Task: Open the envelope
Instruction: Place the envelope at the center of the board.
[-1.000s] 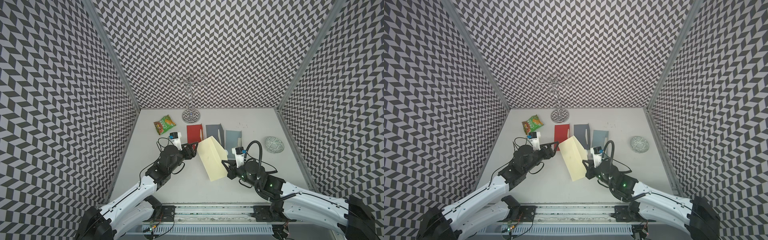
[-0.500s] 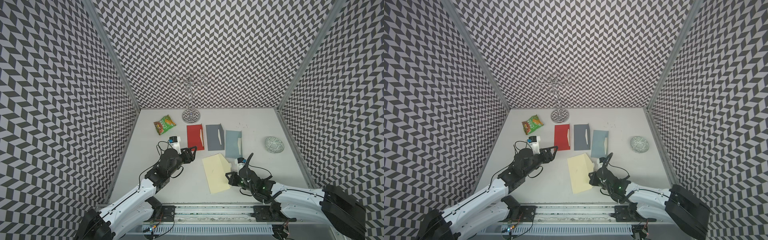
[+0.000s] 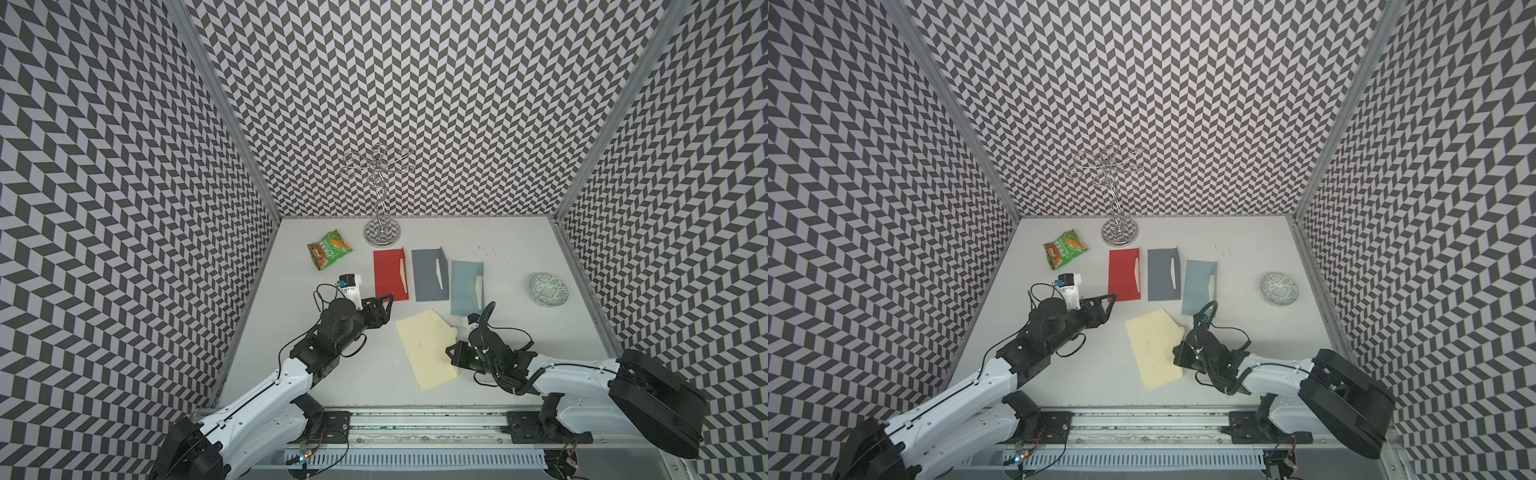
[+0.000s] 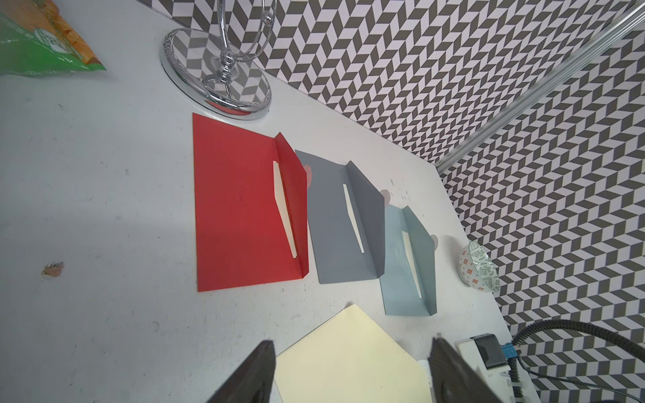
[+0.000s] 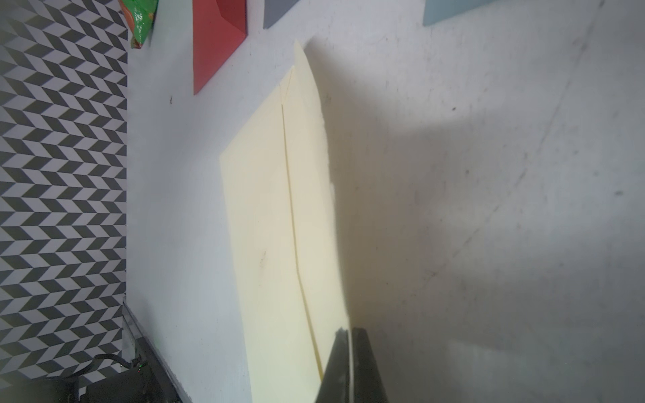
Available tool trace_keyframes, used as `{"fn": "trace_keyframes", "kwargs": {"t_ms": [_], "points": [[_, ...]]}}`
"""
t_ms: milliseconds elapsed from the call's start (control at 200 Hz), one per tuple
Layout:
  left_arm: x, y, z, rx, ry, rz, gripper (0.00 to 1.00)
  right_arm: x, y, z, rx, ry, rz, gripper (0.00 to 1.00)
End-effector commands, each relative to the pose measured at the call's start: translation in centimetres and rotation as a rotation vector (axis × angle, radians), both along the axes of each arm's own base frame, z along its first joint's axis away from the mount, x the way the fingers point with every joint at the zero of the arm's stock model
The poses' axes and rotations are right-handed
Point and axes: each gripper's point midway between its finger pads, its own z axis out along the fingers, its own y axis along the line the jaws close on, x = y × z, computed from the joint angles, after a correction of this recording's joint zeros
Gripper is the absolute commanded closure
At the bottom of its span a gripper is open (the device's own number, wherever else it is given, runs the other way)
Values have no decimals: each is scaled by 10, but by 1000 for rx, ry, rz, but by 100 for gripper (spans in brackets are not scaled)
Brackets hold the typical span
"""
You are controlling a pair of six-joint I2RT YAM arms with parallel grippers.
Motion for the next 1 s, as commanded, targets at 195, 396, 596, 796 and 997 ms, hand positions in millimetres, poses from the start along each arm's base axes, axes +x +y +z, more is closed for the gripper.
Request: {"fn": "trace_keyframes", "kwargs": {"t_ms": [195,396,596,796,997], "points": [[-1,9,8,11,-44,27,28,23,-11,41,16,-118,-101,60],[-1,18,19,28,-92,60,28,51,-67,110,-107,-395,-311,48],[4,34,35,75,-153,129,26,63,-140,187,-254,-719,-550,29],[13,52,50,125,-225,214,21,86,-185,211,-361,-764,-692,24],[35,75,57,267,-287,356,2,103,-224,195,-486,-770,-861,17]]}}
